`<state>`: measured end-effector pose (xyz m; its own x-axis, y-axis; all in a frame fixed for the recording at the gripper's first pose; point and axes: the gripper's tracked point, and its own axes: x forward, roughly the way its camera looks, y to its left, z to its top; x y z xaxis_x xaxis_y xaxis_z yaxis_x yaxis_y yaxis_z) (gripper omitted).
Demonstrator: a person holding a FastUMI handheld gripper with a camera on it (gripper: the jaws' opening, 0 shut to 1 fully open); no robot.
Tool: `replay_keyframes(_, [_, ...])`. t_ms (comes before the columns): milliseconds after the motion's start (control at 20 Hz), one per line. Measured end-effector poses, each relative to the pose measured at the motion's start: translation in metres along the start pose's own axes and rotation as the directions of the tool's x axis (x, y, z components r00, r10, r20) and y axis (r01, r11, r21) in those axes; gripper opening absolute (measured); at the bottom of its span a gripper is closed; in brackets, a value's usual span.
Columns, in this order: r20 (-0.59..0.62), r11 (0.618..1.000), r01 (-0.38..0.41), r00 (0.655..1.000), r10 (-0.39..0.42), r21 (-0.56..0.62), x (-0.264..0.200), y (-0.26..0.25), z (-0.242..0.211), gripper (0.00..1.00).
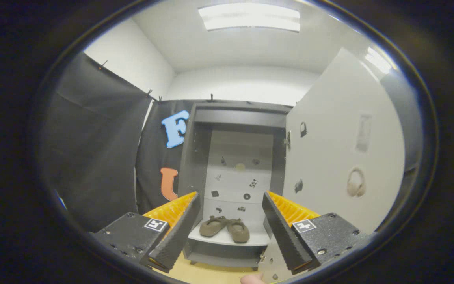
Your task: Open the shoe cabinet door, grab the shoes and put them into the shoe cabinet, then close the shoe cabinet door.
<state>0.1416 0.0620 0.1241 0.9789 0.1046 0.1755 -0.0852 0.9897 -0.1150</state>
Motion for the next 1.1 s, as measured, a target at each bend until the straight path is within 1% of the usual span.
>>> replay_keyframes(100, [0.020, 0.999, 0.002, 1.000, -0.001, -0.045, -0.030, -0.004, 0.021, 1.00])
replay_keyframes(250, [0.060, 0.994, 0.033, 0.998, -0.027, -0.101, -0.066, -0.016, 0.043, 1.00])
replay_keyframes(400, [0.077, 0.986, 0.052, 0.996, -0.041, -0.156, -0.089, -0.025, 0.052, 1.00])
replay_keyframes(550, [0.120, 0.972, 0.096, 0.990, -0.071, -0.214, -0.105, -0.037, 0.066, 1.00])
replay_keyframes(600, [0.129, 0.970, 0.095, 0.989, -0.067, -0.223, -0.113, -0.036, 0.068, 1.00])
replay_keyframes(700, [0.103, 0.983, 0.042, 0.994, -0.024, -0.179, -0.114, -0.032, 0.059, 1.00])
replay_keyframes(750, [0.069, 0.989, 0.015, 0.998, -0.004, -0.148, -0.115, -0.032, 0.050, 1.00])
replay_keyframes(800, [0.030, 0.992, 0.006, 1.000, -0.003, -0.123, -0.115, -0.043, 0.042, 1.00])
replay_keyframes(950, [-0.046, 0.998, 0.014, 0.999, -0.017, -0.067, -0.123, -0.080, 0.027, 1.00])
replay_keyframes(1100, [-0.069, 0.997, 0.070, 0.995, -0.072, -0.025, -0.145, -0.135, 0.018, 1.00])
